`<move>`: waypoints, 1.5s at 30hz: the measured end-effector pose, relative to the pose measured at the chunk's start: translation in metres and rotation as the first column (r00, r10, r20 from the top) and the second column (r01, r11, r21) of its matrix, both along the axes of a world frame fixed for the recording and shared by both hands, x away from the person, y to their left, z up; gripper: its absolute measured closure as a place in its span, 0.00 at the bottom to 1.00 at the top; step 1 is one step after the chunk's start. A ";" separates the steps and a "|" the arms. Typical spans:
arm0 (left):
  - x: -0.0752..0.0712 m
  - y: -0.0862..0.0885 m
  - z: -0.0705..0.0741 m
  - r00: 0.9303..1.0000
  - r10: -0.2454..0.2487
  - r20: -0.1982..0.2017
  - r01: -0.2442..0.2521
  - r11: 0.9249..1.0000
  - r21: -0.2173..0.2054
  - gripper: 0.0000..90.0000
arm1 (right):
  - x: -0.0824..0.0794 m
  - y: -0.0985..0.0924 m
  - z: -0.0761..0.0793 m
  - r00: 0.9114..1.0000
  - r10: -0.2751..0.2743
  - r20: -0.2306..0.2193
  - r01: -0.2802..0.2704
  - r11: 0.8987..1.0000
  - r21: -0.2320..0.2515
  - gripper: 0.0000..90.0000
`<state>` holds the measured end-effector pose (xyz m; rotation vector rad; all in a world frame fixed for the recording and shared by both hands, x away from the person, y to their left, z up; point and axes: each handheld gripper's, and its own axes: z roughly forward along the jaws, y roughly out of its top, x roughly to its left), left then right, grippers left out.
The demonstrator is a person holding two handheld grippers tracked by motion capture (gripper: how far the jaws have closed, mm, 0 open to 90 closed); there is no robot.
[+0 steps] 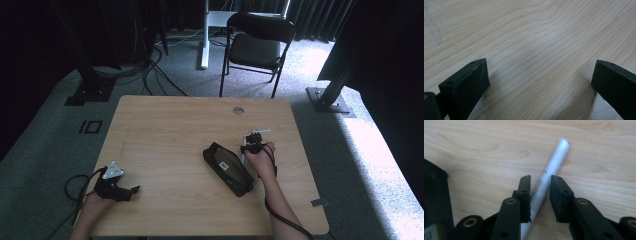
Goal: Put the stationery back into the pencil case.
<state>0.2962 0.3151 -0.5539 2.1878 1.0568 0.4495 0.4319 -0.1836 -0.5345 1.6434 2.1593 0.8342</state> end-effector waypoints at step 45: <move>0.000 0.000 0.000 1.000 0.001 0.000 -0.001 1.000 0.000 0.02 | -0.070 0.063 0.043 0.925 0.379 -0.020 -0.378 0.926 0.009 0.87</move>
